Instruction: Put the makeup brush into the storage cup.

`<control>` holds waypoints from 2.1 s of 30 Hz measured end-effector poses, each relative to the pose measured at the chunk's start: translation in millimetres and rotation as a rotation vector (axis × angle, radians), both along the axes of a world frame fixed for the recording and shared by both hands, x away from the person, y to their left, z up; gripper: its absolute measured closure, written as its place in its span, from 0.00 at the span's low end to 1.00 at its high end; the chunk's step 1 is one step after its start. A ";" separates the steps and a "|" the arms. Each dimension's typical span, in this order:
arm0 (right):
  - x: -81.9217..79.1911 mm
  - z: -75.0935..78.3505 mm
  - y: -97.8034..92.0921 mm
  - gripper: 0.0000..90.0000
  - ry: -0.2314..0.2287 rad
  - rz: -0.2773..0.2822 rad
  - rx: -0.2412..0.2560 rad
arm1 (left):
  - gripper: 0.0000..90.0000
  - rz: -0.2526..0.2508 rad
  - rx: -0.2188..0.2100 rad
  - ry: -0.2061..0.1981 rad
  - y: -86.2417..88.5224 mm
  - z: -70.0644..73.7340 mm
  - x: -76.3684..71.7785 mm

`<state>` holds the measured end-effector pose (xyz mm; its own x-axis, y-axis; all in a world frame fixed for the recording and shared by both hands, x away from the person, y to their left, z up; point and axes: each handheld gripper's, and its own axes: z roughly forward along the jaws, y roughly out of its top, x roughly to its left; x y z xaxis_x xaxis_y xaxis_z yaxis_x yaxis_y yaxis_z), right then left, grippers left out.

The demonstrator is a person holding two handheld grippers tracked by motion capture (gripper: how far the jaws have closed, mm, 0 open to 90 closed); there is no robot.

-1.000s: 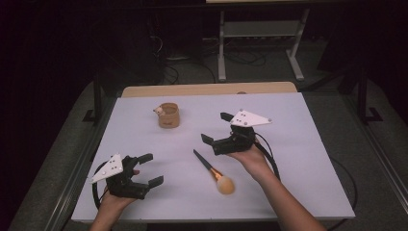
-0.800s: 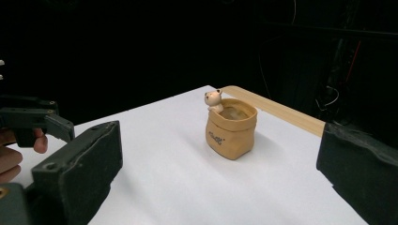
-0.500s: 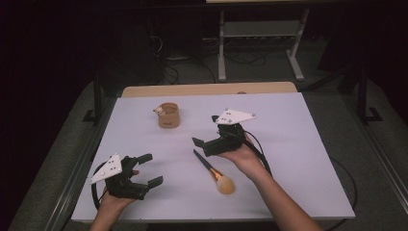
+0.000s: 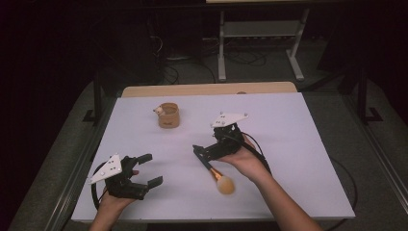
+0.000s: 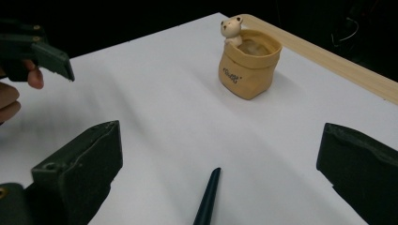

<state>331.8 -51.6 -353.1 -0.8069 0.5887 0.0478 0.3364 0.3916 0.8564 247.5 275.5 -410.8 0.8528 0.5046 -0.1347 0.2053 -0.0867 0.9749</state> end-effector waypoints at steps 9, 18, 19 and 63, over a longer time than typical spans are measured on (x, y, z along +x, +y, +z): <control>-0.6 -3.2 3.4 0.00 0.066 0.011 -0.049 | 0.12 -0.001 -0.003 0.001 -0.3 -0.3 0.0; -1.3 -3.9 3.7 0.05 0.138 0.002 -0.096 | 0.12 -0.004 -0.010 0.003 -0.9 -1.0 0.1; -2.1 -3.9 3.8 0.06 0.144 0.003 -0.101 | 0.12 -0.004 -0.009 0.004 -0.8 -1.0 0.2; 3.3 -28.4 7.3 0.20 0.406 0.012 -0.304 | 0.12 -0.013 -0.003 0.007 -1.6 -0.7 -0.1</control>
